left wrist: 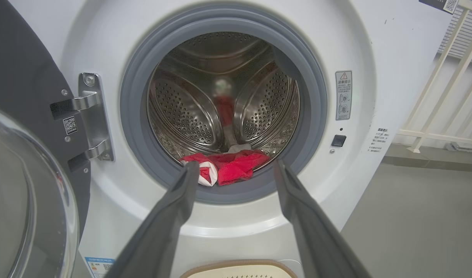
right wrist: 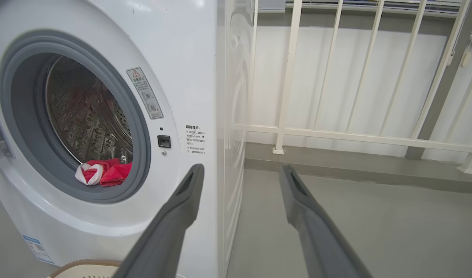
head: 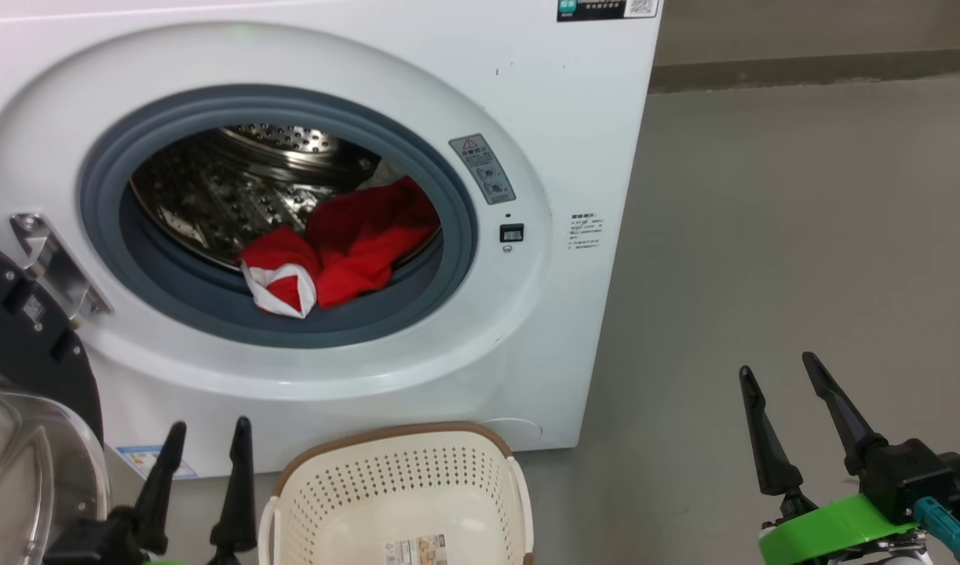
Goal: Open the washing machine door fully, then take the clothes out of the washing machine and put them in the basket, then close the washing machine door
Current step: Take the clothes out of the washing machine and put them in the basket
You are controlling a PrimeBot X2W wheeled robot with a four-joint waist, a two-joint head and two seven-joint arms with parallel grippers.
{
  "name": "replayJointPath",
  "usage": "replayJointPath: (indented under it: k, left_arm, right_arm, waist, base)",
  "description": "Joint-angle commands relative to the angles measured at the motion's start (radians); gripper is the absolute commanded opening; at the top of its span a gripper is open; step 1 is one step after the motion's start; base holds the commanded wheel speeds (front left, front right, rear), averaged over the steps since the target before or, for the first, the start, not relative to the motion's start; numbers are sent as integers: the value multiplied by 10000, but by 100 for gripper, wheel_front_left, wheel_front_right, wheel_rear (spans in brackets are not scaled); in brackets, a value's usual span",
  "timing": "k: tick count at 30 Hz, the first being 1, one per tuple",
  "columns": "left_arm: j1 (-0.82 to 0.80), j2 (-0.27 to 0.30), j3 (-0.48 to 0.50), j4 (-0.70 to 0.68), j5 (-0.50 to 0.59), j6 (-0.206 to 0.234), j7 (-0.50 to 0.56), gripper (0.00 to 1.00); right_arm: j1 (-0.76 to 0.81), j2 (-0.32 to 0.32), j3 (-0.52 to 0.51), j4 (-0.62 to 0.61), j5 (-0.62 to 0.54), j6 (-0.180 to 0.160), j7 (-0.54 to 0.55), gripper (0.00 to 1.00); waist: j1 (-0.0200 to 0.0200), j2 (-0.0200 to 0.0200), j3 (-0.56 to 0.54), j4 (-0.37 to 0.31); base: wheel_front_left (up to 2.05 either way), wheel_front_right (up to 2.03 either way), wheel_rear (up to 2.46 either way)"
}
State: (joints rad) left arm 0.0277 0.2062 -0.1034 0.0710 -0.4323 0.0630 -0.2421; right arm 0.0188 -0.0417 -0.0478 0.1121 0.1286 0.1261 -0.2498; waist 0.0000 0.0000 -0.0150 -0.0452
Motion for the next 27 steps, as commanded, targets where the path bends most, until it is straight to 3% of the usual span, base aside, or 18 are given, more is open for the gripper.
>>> replayJointPath:
  k: [1,19,27]
  left_arm:
    - [-674,130,332,-148,43,86,2,100]
    - [-3012,38,-6,498,296,293,144,100]
    - [-4120,1,-121,990,270,182,155,100]
  right_arm:
    - [-144,-85,301,-245,-44,46,-120,100]
    - [-993,-85,369,-520,-104,46,-120,100]
    - [-1340,-85,371,-607,-117,46,-120,100]
  waist:
    - [0,0,156,99]
    - [0,0,2105,479]
    - [0,0,2832,507]
  base:
    - [0,0,0]
    - [0,0,0]
    - [0,0,0]
